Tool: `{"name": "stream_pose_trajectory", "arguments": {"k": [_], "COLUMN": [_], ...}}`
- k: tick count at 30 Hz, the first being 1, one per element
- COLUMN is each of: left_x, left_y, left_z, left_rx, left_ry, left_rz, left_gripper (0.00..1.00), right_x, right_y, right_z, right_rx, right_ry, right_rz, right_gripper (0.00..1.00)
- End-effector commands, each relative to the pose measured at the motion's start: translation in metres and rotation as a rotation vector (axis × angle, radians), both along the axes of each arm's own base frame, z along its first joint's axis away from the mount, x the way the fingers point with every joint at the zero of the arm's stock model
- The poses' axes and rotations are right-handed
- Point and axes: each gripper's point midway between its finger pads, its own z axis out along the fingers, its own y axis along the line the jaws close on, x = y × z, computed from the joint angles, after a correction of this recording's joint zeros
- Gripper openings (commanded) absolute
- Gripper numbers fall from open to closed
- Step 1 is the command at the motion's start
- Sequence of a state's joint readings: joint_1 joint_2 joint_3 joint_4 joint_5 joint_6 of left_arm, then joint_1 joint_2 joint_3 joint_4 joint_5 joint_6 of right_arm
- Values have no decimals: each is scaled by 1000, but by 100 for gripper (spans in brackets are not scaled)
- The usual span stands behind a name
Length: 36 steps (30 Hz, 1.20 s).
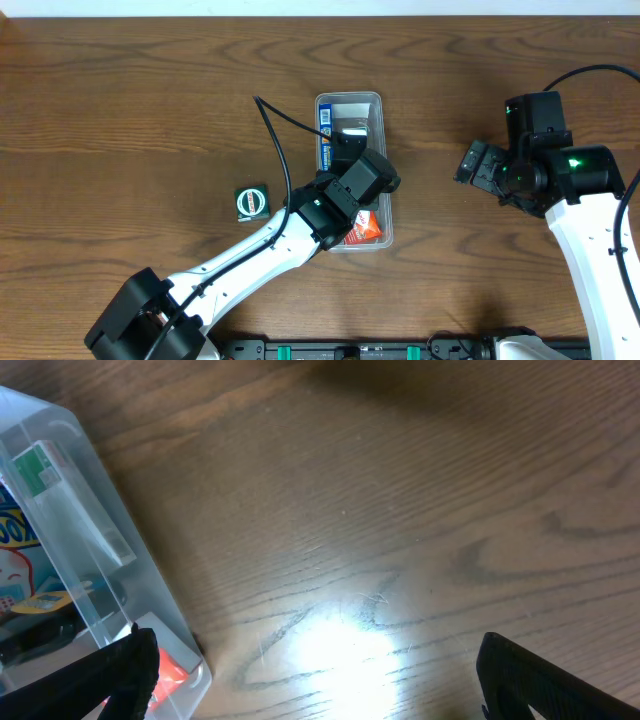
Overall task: Pack container
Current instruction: 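Carry the bottle into the container and lower it upright, then open the left gripper and lift away from the bottle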
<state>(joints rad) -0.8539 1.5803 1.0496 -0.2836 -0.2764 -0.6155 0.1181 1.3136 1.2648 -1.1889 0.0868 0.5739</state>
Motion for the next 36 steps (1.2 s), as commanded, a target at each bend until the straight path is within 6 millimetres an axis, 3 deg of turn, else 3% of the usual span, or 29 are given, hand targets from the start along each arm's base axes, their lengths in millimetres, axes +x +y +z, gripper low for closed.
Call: {"name": "stream_pose_trajectory", "arguments": {"k": [1, 9, 21, 25, 31, 33, 36], "left_x": [8, 8, 10, 10, -8, -16, -25], "left_y": [-4, -4, -6, -7, 18, 39, 101], "left_z": [14, 14, 21, 50, 125, 147, 166], "left_rx": [-23, -24, -12, 0, -60, -50, 33], "left_ry": [-31, -32, -57, -113, -199, -236, -269], "left_rz": [27, 27, -6, -60, -71, -64, 70], "left_gripper": [22, 42, 47, 49, 56, 60, 66], "right_x": [0, 0, 0, 0, 0, 0, 0], "right_y": [-5, -5, -5, -5, -5, -5, -5], "right_z": [2, 2, 2, 2, 2, 2, 2], "right_rx": [-8, -8, -8, -8, -8, -8, -8], "right_ry": [-8, -8, -8, -8, -8, -8, -8], "right_rz": [-24, -24, -24, -24, -24, -24, -24], "right_gripper": [99, 99, 99, 99, 99, 99, 99]}}
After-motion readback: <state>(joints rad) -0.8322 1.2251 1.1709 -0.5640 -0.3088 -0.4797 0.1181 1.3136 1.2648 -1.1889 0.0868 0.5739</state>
